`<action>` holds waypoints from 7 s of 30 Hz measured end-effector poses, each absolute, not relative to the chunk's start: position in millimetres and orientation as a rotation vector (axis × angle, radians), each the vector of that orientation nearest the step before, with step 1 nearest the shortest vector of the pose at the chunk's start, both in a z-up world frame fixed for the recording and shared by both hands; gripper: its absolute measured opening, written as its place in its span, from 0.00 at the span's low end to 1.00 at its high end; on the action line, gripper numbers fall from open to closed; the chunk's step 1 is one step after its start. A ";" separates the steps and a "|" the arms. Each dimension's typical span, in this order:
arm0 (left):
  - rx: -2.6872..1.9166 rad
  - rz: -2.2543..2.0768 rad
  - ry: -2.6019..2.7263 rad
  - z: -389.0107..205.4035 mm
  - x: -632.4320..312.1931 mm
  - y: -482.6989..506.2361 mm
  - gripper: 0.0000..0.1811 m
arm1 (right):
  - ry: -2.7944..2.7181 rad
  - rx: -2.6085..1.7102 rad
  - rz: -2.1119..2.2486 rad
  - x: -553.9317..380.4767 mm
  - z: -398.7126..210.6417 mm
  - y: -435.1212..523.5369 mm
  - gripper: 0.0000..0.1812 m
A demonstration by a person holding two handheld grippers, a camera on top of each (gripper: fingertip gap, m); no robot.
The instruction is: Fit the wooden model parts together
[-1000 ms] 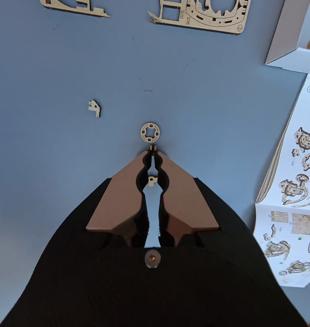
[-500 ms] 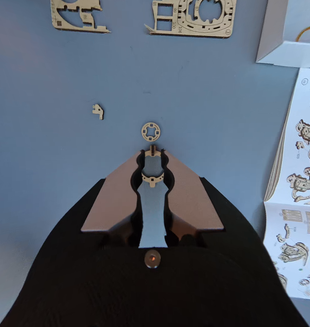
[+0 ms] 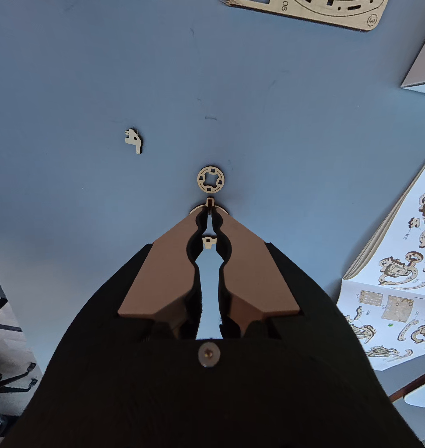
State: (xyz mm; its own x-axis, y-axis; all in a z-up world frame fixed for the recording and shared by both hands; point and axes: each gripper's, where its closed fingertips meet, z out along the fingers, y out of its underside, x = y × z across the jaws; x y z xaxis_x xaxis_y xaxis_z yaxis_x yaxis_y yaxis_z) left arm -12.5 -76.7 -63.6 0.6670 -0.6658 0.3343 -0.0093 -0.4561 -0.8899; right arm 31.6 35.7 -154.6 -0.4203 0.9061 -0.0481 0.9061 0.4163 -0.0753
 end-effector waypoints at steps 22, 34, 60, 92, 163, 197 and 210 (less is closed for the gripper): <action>-1.918 -0.855 0.550 -67.9 -5.2 -77.2 0.05 | -2.361 -1.641 0.470 34.7 -152.0 39.1 0.01; -1.933 -0.814 0.551 -63.9 -10.7 -78.8 0.05 | -2.564 -1.628 0.252 33.9 -150.7 34.7 0.11; -1.936 -0.740 0.520 -68.6 -18.2 -72.1 0.07 | -2.495 -1.577 0.261 34.6 -138.9 42.3 0.09; -1.932 -0.771 0.540 -74.0 -14.1 -77.9 0.07 | -2.385 -1.545 0.391 32.8 -155.5 41.3 0.00; -1.890 -0.810 0.486 -59.7 -23.0 -74.3 0.13 | -2.231 -1.550 0.464 31.2 -141.6 38.6 0.12; -1.915 -0.782 0.492 -66.8 -28.4 -76.5 0.11 | -2.530 -1.615 0.295 29.9 -155.3 45.6 0.01; -1.911 -0.791 0.502 -67.3 -22.2 -77.4 0.11 | -2.624 -1.586 0.108 30.2 -156.3 45.4 0.01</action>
